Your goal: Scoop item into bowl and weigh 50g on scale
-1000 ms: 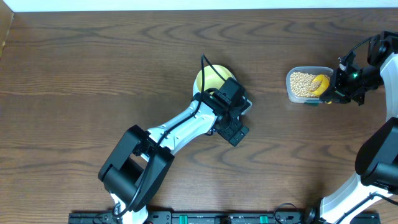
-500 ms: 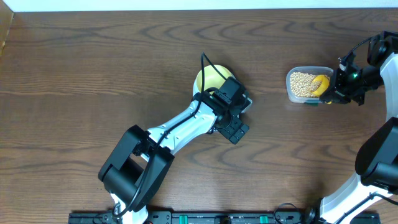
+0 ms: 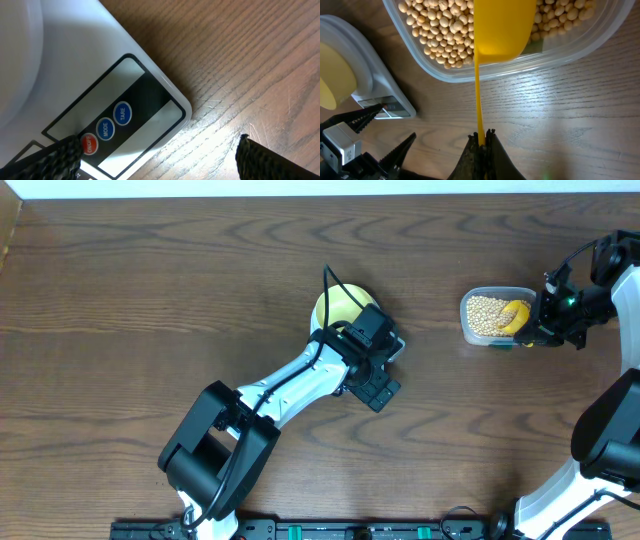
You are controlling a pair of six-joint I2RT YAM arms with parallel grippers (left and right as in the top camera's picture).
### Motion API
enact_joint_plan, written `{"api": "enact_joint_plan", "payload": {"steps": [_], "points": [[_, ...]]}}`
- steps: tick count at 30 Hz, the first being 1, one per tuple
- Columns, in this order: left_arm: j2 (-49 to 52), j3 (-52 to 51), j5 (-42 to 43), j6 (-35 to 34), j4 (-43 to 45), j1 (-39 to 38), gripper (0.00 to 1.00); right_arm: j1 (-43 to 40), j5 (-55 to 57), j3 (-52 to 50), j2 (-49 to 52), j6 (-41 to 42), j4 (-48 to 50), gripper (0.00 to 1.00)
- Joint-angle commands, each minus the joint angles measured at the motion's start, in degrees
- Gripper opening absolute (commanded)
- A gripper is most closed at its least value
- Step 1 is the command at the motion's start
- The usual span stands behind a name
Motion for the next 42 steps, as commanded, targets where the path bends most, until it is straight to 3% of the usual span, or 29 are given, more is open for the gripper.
{"api": "enact_joint_plan", "payload": {"steps": [1, 42], "points": [[0.37, -1.14, -0.52, 0.31, -0.02, 0.00, 1.00, 0.22, -0.15, 1.14, 0.48, 0.59, 0.17, 0.01], [2.78, -1.97, 2.47, -0.50, 0.31, 0.00, 1.00, 0.22, -0.15, 1.14, 0.48, 0.63, 0.57, 0.01]]}}
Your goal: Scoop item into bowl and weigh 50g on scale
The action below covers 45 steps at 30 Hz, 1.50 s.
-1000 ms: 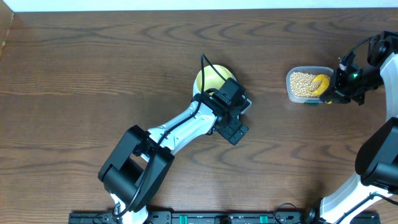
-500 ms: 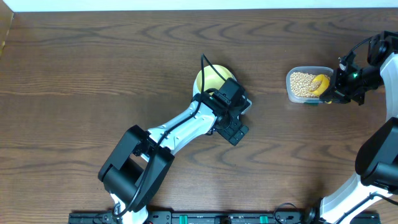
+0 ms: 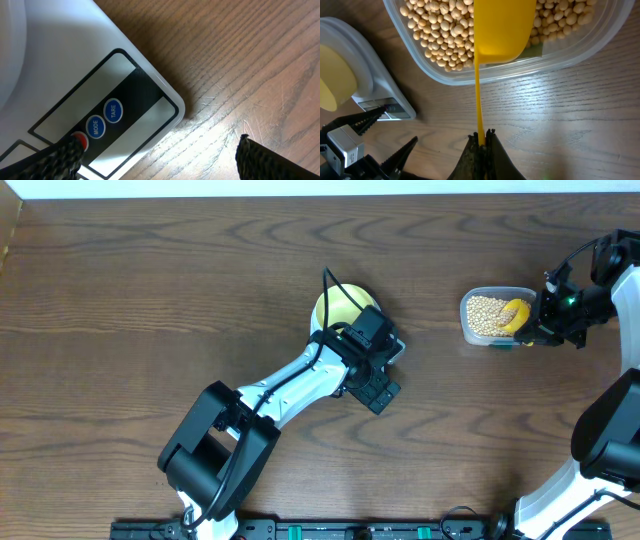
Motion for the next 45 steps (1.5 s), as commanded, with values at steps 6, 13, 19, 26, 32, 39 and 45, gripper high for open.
{"api": "enact_joint_plan", "payload": {"steps": [6, 13, 19, 26, 32, 39, 45], "points": [[3.85, -1.38, 0.96, -0.31, -0.04, 0.00, 1.00, 0.20, -0.15, 1.14, 0.48, 0.61, 0.00, 0.01], [3.87, -1.38, 0.94, -0.28, -0.04, 0.00, 1.00, 0.22, -0.15, 1.14, 0.48, 0.63, 0.37, 0.01], [4.09, -1.38, 0.92, -0.28, -0.04, 0.00, 1.00, 0.20, -0.15, 1.14, 0.48, 0.61, 0.44, 0.01], [4.55, -1.44, 0.92, -0.31, -0.09, 0.00, 1.00, 0.20, -0.13, 1.14, 0.48, 0.61, 0.46, 0.01], [3.21, -1.36, 0.96, -0.74, -1.29, 0.00, 1.00, 0.20, -0.13, 1.14, 0.48, 0.61, 0.68, 0.01], [-4.46, -0.22, 0.90, -0.74, -3.10, 0.00, 1.00, 0.20, -0.13, 1.14, 0.48, 0.59, 0.83, 0.01], [-12.83, -0.22, -4.22, -3.65, -3.45, 0.04, 1.00, 0.20, -0.11, 1.14, 0.48, 0.59, 0.98, 0.01]]}}
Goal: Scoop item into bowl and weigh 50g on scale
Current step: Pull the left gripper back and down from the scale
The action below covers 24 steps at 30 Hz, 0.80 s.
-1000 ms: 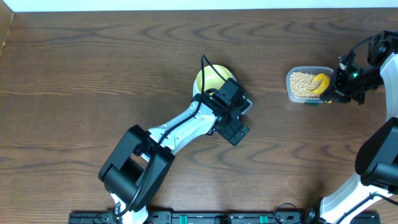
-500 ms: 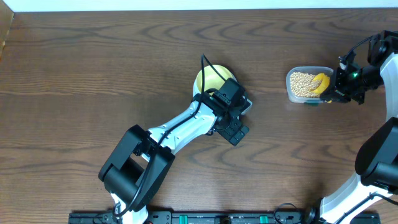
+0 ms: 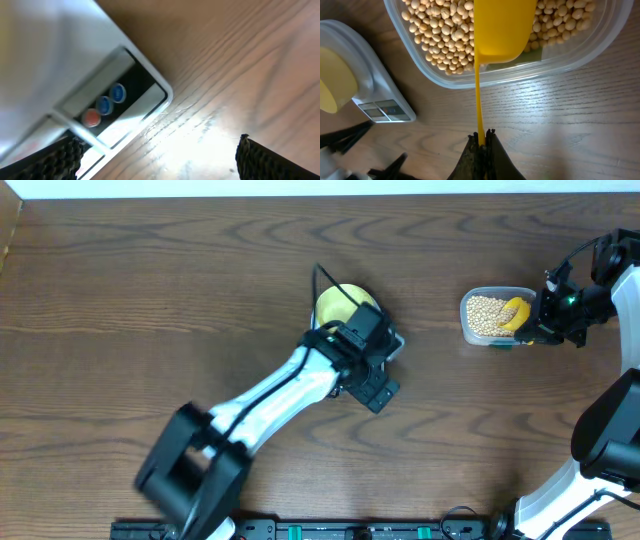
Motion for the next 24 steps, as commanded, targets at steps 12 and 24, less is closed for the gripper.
{"api": "enact_joint_plan", "payload": {"steps": [12, 24], "points": [[-16.48, 0.02, -7.78, -3.23, -14.64, 0.09, 1.00, 0.20, -0.13, 1.14, 0.48, 0.59, 0.83, 0.01], [-18.29, 0.02, -17.97, -10.23, -18.23, 0.76, 1.00, 0.20, -0.13, 1.14, 0.48, 0.59, 1.20, 0.01]]}}
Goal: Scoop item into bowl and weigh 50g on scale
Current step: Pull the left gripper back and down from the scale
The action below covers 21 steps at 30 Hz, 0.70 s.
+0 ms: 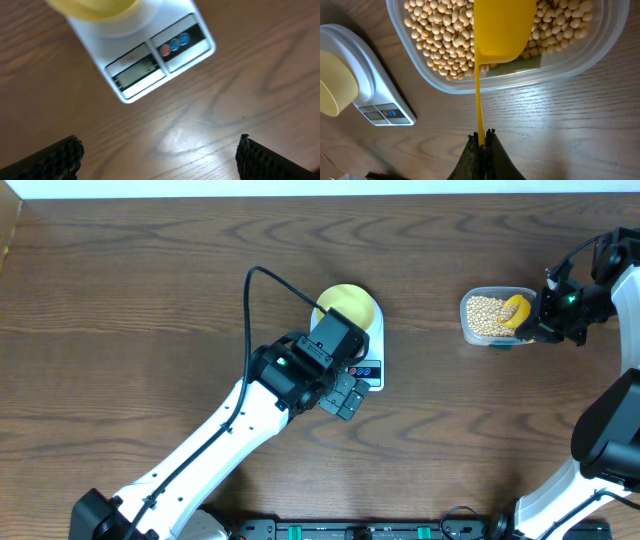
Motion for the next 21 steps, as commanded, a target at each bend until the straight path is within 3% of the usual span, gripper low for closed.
{"api": "enact_joint_plan", "payload": {"steps": [1, 10, 21], "points": [[-0.59, 0.00, -4.15, -2.97, -0.83, 1.03, 1.00, 0.20, -0.15, 1.11, 0.48, 0.59, 0.11, 0.01], [-2.29, 0.33, -4.61, -2.95, -1.73, 5.27, 1.00, 0.20, -0.15, 1.11, 0.48, 0.61, 0.09, 0.01], [-14.99, 0.72, 0.44, -2.95, -3.76, 5.62, 1.00, 0.20, -0.15, 1.11, 0.48, 0.68, 0.33, 0.01]]}}
